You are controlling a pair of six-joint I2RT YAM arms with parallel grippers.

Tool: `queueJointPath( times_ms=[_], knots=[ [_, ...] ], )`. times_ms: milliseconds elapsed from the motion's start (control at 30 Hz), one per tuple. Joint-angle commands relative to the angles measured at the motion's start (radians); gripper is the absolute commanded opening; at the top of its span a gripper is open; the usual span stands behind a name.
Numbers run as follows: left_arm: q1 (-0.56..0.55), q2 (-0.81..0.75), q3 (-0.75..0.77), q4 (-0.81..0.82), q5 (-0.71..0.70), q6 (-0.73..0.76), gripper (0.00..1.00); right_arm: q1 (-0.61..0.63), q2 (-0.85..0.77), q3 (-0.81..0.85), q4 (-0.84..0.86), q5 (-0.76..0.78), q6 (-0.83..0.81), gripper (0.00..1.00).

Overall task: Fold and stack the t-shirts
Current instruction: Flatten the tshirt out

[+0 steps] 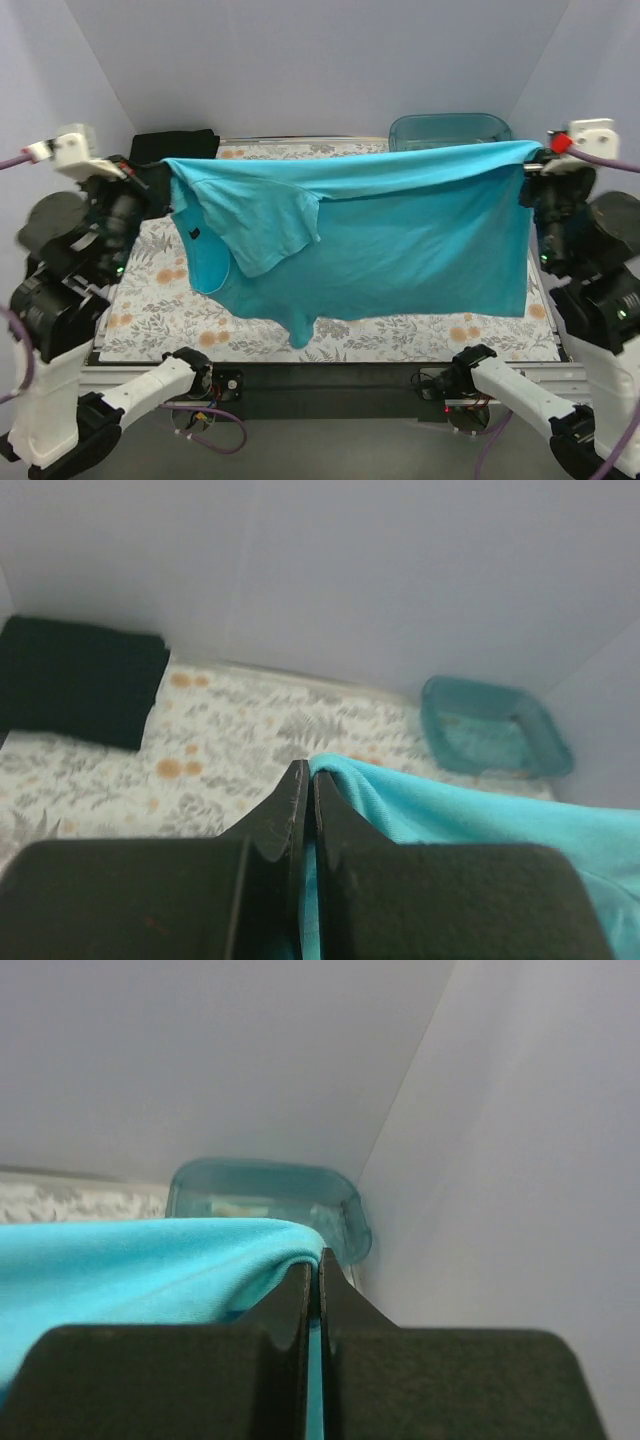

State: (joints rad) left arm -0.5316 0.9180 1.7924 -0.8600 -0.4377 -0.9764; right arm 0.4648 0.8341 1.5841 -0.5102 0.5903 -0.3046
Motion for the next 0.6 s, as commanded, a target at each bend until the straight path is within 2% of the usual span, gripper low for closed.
queueJointPath(
  times_ms=[0, 100, 133, 233, 367, 433, 500, 533, 567],
  knots=[
    [0.007, 0.082, -0.225, 0.028, -0.067, 0.013, 0.0, -0.005, 0.126, -0.125, -0.04, 0.029, 0.019, 0.01],
    [0.01, 0.152, -0.384, 0.1, -0.059, 0.013, 0.0, -0.011, 0.241, -0.258, -0.015, -0.003, 0.056, 0.01],
    [0.018, 0.183, -0.48, 0.163, -0.055, 0.015, 0.0, -0.018, 0.279, -0.289, 0.005, -0.013, 0.056, 0.01],
    [0.115, 0.316, -0.586, 0.287, 0.04, 0.018, 0.0, -0.076, 0.516, -0.354, 0.054, -0.021, 0.079, 0.01],
    [0.237, 0.521, -0.61, 0.462, 0.121, 0.028, 0.0, -0.133, 0.759, -0.349, 0.146, -0.014, 0.088, 0.01],
    [0.266, 0.634, -0.556, 0.467, 0.143, 0.018, 0.0, -0.144, 0.848, -0.322, 0.18, -0.003, 0.084, 0.02],
    [0.278, 0.749, -0.516, 0.493, 0.171, 0.01, 0.01, -0.15, 0.943, -0.274, 0.188, 0.044, 0.075, 0.08],
    [0.285, 0.774, -0.502, 0.515, 0.186, 0.004, 0.08, -0.152, 0.959, -0.26, 0.187, 0.071, 0.079, 0.13],
    [0.288, 0.804, -0.48, 0.519, 0.185, -0.008, 0.19, -0.152, 0.976, -0.233, 0.187, 0.077, 0.091, 0.27]
  ],
)
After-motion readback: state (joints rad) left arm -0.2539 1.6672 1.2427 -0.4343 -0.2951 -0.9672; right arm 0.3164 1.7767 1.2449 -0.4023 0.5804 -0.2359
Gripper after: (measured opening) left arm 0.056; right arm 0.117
